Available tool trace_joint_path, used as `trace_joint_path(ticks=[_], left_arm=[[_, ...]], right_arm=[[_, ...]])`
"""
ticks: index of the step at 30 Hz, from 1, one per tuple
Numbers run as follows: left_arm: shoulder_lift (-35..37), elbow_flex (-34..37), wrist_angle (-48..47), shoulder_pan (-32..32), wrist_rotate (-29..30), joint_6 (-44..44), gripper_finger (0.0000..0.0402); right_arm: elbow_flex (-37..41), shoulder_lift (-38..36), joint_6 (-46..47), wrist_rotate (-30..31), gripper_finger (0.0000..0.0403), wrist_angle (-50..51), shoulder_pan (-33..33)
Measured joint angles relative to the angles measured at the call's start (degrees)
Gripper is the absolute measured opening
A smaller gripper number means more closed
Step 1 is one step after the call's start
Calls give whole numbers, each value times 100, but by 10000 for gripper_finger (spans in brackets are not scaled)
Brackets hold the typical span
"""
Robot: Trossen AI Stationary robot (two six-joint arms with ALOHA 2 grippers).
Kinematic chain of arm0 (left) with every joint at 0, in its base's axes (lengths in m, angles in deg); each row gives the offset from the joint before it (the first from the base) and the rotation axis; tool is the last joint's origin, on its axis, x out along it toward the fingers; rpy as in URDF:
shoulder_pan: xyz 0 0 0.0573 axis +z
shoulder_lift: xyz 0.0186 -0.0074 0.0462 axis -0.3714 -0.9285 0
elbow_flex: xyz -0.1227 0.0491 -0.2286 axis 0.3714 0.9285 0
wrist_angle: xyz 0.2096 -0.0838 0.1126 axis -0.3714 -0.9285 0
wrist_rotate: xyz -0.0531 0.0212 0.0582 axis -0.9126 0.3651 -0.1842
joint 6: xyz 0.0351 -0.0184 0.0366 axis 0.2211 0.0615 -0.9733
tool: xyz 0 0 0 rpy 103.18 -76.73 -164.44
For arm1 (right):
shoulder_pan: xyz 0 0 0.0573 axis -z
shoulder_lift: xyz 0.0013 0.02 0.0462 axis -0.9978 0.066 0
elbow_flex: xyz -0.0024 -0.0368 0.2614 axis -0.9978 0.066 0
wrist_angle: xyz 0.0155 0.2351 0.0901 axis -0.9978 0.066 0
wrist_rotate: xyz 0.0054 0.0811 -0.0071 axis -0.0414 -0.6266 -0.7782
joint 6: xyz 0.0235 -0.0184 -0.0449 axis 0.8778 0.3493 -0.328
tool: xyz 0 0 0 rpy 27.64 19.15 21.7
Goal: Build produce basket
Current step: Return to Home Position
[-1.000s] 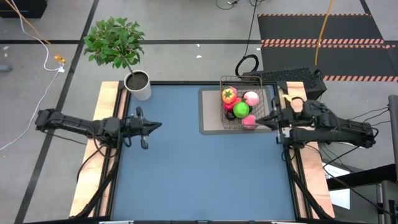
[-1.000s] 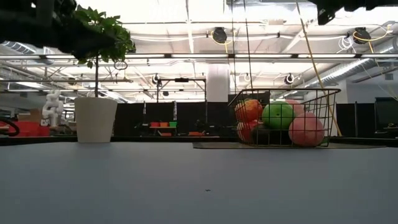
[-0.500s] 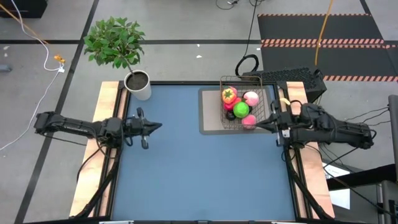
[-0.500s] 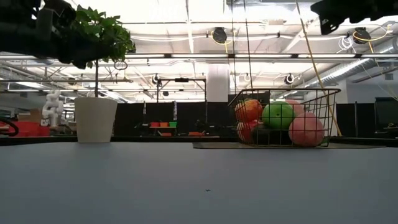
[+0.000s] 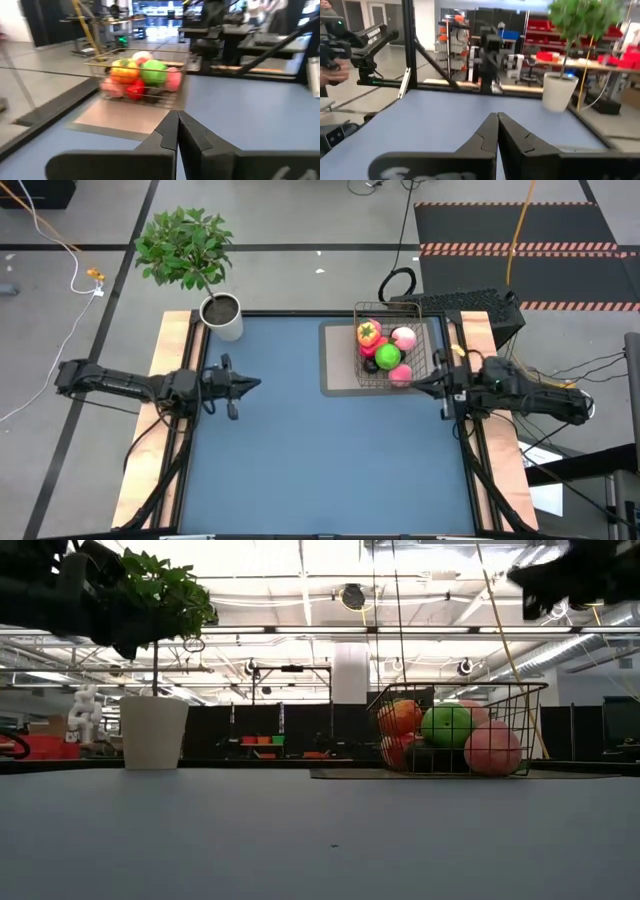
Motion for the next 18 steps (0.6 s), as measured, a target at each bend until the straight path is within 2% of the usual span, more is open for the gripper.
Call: trace_joint_path(ticks=[4, 7, 11, 18], left_arm=[[-14, 87, 169, -176, -187, 56, 19], [-16, 554, 903, -252, -182, -85, 16], [-11, 547, 896, -240, -129, -67, 4], [-11, 546, 890, -244, -126, 78, 20]], right_arm=[[651, -30, 293, 2, 0, -666, 0], [1013, -32, 457, 4, 0, -1334, 0], [1259, -32, 568, 10, 0, -1735, 0], [1573, -36, 619, 15, 0, -2066, 0]])
